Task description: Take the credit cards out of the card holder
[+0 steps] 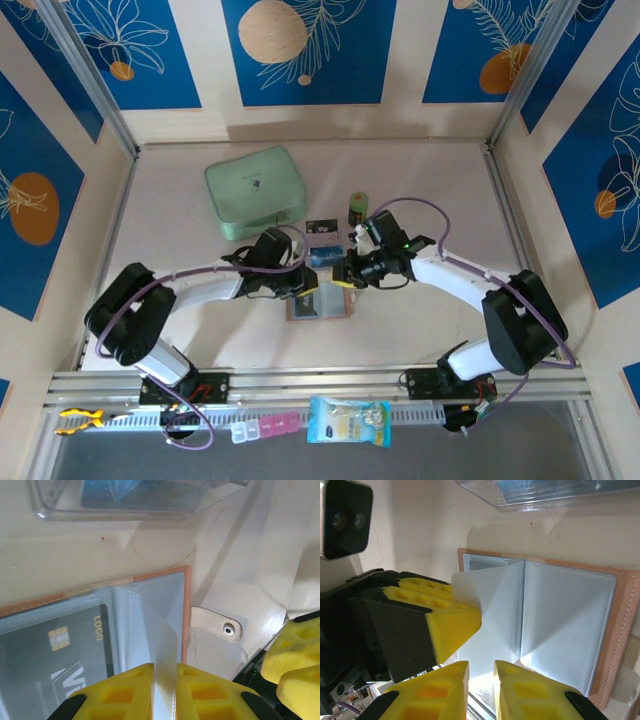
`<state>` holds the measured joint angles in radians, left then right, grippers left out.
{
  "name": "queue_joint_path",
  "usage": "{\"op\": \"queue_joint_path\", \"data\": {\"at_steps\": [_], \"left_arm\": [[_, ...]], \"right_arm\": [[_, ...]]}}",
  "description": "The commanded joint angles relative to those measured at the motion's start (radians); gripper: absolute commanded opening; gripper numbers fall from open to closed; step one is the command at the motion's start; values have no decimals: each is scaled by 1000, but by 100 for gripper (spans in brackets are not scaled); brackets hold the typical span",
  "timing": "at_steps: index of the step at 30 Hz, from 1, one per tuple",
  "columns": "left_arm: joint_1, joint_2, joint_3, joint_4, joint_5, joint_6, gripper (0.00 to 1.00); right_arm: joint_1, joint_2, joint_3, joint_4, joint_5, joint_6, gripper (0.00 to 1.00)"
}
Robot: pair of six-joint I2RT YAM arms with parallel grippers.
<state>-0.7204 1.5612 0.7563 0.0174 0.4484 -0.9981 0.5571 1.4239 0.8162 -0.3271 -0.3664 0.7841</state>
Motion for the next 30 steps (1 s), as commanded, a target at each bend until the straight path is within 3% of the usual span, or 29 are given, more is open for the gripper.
{"op": "queue_joint_path", "data": {"at_steps": [1,5,15,30], "left_arm": [[-17,38,40,11,33,-7,15],[-29,74,60,50,50,-26,15],[-43,128,112,72,67,-31,29],[-41,117,86,88,64,-30,34]], "right_arm": [[-9,-34,11,-59,-5,-20,21],[-13,-53,5,-75,1,-21,21],[-18,-101,-15,-103,20,-14,21],[-2,-105,-20,-101,26,4,21]]}}
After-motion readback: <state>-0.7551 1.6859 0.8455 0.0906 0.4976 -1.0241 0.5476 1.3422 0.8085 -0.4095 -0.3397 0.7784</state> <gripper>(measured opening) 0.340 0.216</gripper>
